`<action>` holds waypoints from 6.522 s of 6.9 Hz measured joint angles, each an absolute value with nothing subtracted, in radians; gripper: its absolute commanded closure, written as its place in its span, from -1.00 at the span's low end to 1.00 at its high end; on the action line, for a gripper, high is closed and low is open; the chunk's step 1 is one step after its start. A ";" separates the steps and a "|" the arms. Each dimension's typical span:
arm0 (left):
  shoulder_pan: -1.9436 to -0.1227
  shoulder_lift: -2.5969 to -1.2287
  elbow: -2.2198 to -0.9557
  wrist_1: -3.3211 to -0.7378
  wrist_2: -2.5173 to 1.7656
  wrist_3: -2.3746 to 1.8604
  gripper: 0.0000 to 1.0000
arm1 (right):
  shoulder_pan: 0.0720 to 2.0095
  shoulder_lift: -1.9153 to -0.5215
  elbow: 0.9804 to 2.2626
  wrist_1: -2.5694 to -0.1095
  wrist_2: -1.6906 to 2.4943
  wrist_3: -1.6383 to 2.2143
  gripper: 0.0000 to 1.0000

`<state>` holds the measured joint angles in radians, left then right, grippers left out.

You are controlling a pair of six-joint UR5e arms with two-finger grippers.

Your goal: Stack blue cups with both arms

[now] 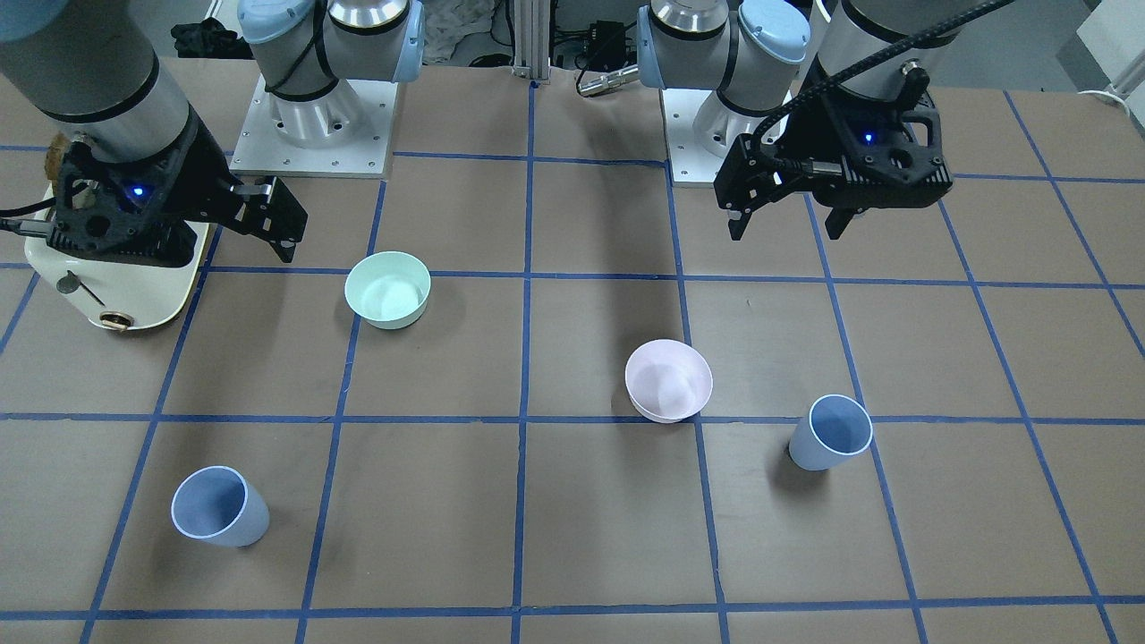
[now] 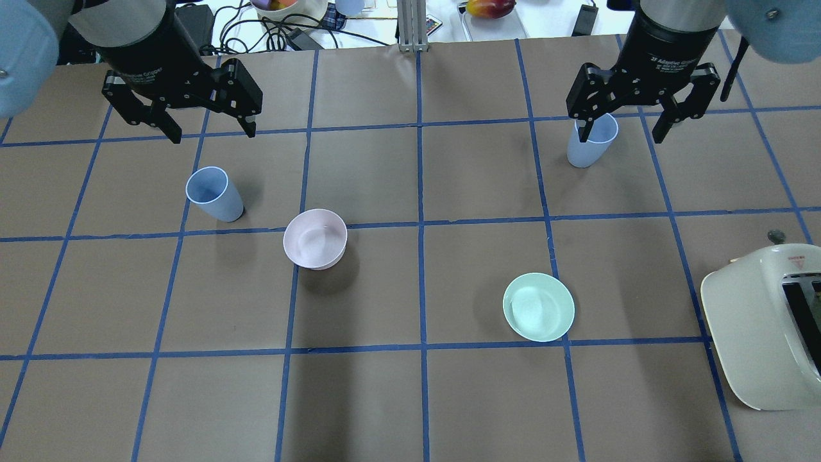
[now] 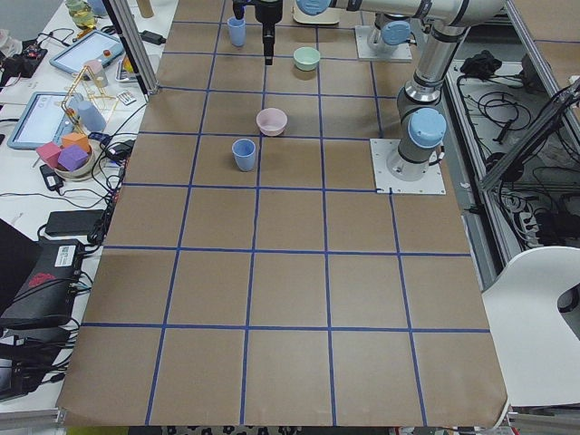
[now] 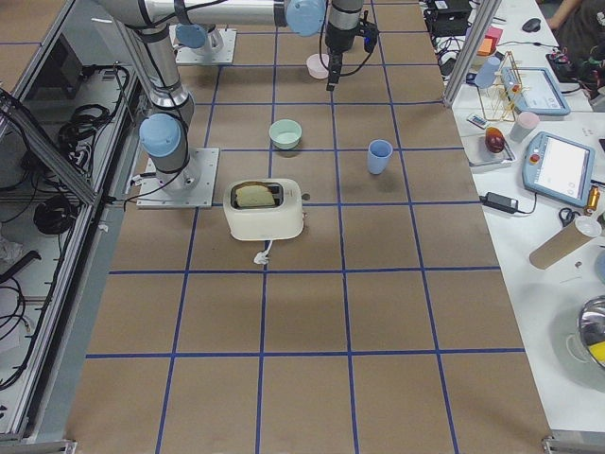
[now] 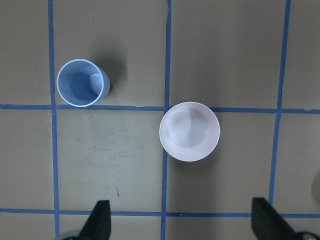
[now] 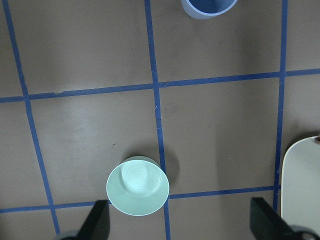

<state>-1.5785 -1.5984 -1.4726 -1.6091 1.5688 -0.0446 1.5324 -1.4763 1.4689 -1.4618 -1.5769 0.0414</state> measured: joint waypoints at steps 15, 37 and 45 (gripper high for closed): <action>-1.570 -1.641 -1.437 -1.580 1.566 -0.029 -1.00 | 1.525 -1.449 1.459 -1.484 -1.579 0.045 -1.00; -1.823 -2.106 -1.347 -1.172 1.586 -0.240 1.00 | 1.358 -1.008 1.413 -1.916 -1.513 -0.178 1.00; -1.939 -2.183 -1.291 -1.099 1.528 -0.388 -1.00 | 1.367 -1.140 1.313 -1.617 -1.452 -0.155 1.00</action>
